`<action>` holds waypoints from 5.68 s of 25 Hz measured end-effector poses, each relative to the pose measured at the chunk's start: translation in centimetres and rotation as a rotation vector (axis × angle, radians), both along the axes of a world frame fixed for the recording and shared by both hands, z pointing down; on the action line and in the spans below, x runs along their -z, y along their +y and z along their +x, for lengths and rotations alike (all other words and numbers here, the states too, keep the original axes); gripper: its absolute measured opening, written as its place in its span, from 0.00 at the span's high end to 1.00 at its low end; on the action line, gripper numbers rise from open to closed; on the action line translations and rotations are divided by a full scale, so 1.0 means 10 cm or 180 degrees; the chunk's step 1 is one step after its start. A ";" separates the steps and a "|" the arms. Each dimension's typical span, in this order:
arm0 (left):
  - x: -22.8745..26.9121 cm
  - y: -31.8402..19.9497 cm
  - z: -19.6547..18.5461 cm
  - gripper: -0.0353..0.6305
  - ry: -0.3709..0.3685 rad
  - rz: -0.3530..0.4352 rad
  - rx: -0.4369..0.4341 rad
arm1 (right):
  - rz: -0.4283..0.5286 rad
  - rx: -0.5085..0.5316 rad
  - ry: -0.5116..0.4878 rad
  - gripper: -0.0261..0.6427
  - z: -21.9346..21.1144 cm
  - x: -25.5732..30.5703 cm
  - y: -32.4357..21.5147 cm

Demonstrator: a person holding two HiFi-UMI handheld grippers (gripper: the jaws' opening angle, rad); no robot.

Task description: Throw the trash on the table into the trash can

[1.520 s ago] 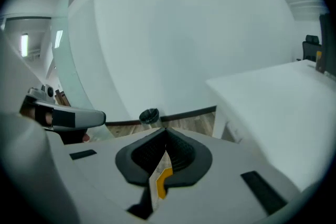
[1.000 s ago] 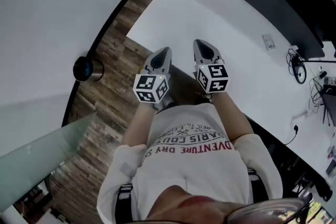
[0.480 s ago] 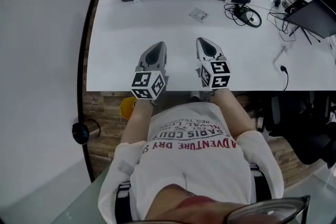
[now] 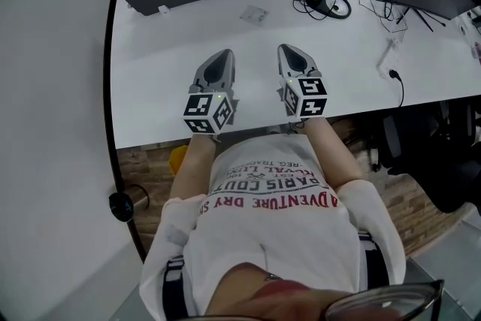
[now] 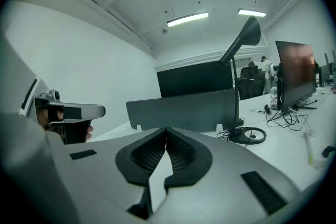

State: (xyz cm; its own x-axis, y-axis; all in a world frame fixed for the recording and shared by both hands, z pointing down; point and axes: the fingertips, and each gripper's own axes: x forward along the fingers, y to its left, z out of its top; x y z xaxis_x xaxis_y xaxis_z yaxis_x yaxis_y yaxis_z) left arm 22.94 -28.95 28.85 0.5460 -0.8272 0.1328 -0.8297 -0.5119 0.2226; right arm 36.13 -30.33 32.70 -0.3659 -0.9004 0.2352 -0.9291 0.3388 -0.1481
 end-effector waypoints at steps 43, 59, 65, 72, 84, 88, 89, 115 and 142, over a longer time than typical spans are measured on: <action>-1.78 -1.80 -0.12 0.91 -0.0031 -0.1146 0.0531 | -0.1828 0.0819 0.0838 0.66 -0.23 -2.53 -2.87; -1.80 -1.56 -0.04 0.91 0.0020 -0.1229 0.0587 | -0.1935 0.0959 0.0614 0.92 -0.20 -2.46 -2.52; -1.49 -1.37 -0.31 0.91 0.0014 -0.1044 0.0838 | -0.1688 0.1263 0.0329 0.92 -0.61 -1.97 -2.19; -1.06 -0.51 -1.09 0.91 0.0014 -0.0879 0.1609 | -0.1464 0.2036 0.0348 0.92 -1.68 -1.41 -1.52; -1.08 1.99 -3.26 0.91 0.0324 -0.0941 0.3453 | -0.1368 0.3843 0.0555 0.92 -4.35 -1.15 0.97; -1.28 2.84 -3.79 0.91 0.0425 -0.1049 0.3807 | -0.1443 0.4268 0.0711 0.92 -5.02 -1.36 1.94; -1.34 3.03 -3.91 0.91 0.0448 -0.1095 0.3883 | -0.1490 0.4358 0.0745 0.92 -5.17 -1.43 2.16; -5.88 5.13 -4.30 0.91 0.1628 -0.2431 0.4452 | -0.1952 0.4596 0.2648 0.92 -5.71 -6.78 3.82; -3.45 4.63 -4.15 0.91 0.1383 -0.1818 0.4395 | -0.1993 0.4336 0.1897 0.87 -5.68 -3.95 3.60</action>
